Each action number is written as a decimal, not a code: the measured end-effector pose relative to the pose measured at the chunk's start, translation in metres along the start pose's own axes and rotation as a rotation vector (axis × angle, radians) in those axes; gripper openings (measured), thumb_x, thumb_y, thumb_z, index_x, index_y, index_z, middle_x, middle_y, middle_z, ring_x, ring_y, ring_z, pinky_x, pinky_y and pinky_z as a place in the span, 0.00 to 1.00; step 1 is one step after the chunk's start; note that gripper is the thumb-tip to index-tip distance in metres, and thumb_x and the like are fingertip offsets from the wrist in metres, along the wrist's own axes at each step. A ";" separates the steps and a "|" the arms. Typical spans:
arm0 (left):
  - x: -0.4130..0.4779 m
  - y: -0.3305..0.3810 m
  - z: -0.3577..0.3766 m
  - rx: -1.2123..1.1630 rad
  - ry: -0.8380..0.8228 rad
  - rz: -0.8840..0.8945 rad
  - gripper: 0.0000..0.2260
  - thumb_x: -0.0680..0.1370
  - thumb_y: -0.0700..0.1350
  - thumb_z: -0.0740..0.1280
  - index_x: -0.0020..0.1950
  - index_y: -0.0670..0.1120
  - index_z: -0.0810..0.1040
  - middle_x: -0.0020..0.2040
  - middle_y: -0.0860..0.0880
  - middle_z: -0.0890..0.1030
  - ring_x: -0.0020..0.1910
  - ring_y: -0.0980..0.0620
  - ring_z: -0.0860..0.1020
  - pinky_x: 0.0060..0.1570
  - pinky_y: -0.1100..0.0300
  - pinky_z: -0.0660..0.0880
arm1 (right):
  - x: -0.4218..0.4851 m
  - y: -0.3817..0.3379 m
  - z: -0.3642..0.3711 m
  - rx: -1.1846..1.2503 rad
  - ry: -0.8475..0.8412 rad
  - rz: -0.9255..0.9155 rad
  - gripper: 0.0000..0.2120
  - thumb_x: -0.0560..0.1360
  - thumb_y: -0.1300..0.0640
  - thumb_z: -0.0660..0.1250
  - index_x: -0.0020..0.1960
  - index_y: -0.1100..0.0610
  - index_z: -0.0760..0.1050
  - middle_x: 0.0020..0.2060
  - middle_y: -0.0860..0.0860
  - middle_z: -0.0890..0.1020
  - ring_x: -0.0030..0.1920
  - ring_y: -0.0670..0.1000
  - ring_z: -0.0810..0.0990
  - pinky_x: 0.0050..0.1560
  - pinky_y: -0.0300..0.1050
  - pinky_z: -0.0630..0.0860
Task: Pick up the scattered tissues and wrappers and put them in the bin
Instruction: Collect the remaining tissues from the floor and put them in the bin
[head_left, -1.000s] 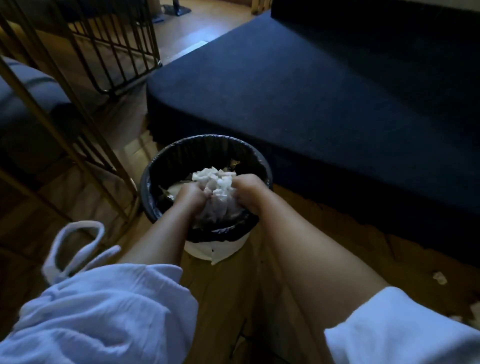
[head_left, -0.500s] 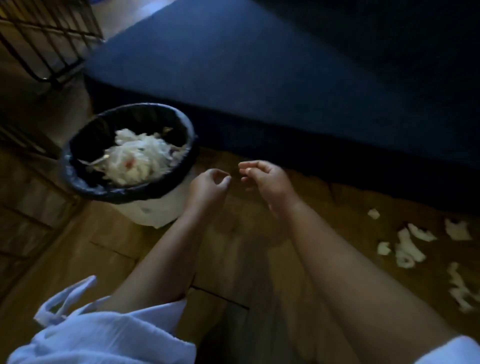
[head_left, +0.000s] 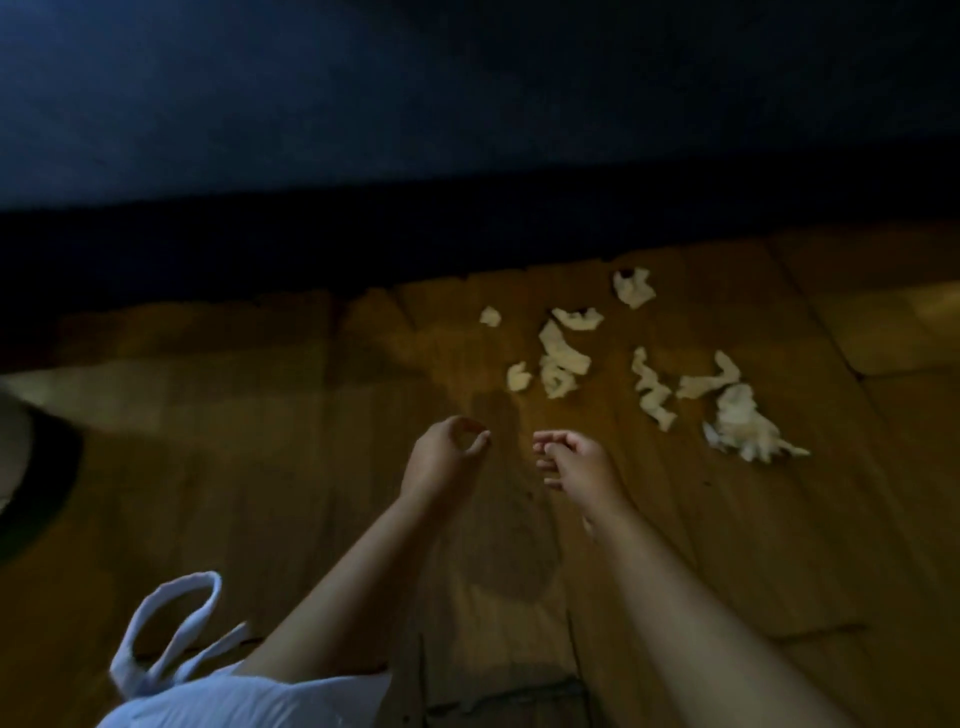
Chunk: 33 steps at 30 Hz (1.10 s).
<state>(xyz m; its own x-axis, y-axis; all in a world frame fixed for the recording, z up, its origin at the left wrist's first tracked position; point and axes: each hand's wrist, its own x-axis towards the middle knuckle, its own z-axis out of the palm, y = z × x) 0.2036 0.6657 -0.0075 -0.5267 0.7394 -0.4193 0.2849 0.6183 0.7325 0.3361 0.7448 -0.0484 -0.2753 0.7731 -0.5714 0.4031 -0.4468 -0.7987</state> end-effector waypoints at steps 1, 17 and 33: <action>0.005 0.006 0.019 0.006 -0.033 -0.001 0.12 0.77 0.50 0.65 0.56 0.45 0.78 0.57 0.46 0.80 0.53 0.49 0.78 0.51 0.55 0.76 | 0.008 0.009 -0.018 0.006 0.035 0.021 0.10 0.78 0.64 0.57 0.46 0.54 0.74 0.39 0.49 0.77 0.37 0.45 0.74 0.36 0.38 0.69; 0.068 0.042 0.163 0.114 -0.221 0.032 0.21 0.77 0.46 0.64 0.69 0.46 0.68 0.66 0.46 0.72 0.61 0.48 0.75 0.59 0.48 0.76 | 0.116 0.037 -0.213 -0.663 0.372 0.056 0.36 0.72 0.63 0.69 0.74 0.48 0.56 0.77 0.53 0.45 0.76 0.62 0.45 0.71 0.53 0.58; 0.171 -0.003 0.135 -0.003 -0.008 -0.092 0.20 0.81 0.44 0.55 0.74 0.48 0.60 0.75 0.41 0.59 0.71 0.38 0.62 0.68 0.39 0.64 | 0.122 0.064 -0.146 -0.271 0.502 -0.403 0.19 0.72 0.66 0.68 0.62 0.60 0.73 0.58 0.50 0.77 0.58 0.45 0.75 0.52 0.34 0.73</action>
<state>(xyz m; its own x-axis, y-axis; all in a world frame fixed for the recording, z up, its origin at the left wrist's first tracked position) 0.2205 0.8265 -0.1537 -0.5442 0.6816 -0.4891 0.2331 0.6829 0.6923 0.4556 0.8762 -0.1419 -0.0388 0.9987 -0.0317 0.5760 -0.0036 -0.8175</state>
